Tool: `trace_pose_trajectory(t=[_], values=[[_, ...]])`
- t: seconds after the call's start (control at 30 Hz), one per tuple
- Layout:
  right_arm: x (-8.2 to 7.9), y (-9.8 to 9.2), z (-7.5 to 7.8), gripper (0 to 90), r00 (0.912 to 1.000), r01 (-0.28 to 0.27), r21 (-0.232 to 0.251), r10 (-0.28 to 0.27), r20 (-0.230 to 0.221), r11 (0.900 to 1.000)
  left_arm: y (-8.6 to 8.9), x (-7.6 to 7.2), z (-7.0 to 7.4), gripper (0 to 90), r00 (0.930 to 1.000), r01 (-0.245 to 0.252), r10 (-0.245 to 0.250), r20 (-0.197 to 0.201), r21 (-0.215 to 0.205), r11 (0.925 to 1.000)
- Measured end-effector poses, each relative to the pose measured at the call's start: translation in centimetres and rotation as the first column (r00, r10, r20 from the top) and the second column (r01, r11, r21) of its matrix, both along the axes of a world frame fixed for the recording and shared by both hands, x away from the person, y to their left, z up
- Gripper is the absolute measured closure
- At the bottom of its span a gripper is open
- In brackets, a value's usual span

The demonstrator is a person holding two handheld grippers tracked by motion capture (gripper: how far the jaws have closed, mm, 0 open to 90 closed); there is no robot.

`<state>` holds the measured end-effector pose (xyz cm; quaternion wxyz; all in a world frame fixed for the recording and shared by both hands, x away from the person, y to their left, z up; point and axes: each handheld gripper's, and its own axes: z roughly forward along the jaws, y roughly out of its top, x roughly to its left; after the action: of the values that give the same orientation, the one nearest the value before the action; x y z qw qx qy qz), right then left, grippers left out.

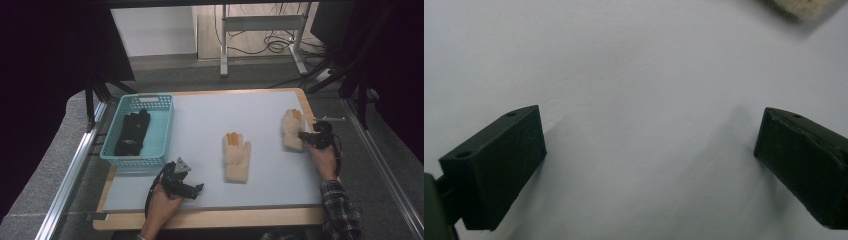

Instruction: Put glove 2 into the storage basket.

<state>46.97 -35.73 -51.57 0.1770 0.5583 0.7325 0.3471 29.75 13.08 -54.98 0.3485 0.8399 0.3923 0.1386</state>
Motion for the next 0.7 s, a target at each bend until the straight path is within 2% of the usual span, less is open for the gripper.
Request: trace_pose_trajectory(t=[0.13,0.27,0.43,0.57,0.7], values=[[-0.1,0.9,0.7,87.5,0.9998,-0.008,-0.098,0.01,0.018,0.995,0.0,0.0,0.0,0.2,1.0,0.0,0.0,0.0,0.0,1.0],[-0.8,1.2,2.1,87.4,0.9977,-0.012,-0.088,0.017,0.066,0.996,0.0,0.0,0.0,0.2,1.0,0.0,0.0,0.0,0.0,1.0],[-2.0,2.4,4.8,87.4,0.9906,-0.044,-0.116,0.059,0.124,0.992,0.0,0.0,0.0,0.2,1.0,0.0,0.0,0.0,0.0,1.0],[-2.8,4.3,6.3,87.2,0.9837,-0.084,-0.187,0.112,0.141,0.979,0.0,0.0,0.0,0.2,1.0,0.0,0.0,-0.001,0.0,1.0],[-3.0,6.8,6.2,86.4,0.9774,-0.142,-0.222,0.172,0.123,0.965,0.0,0.0,0.0,0.2,1.0,-0.001,0.001,0.0,0.0,1.0]])
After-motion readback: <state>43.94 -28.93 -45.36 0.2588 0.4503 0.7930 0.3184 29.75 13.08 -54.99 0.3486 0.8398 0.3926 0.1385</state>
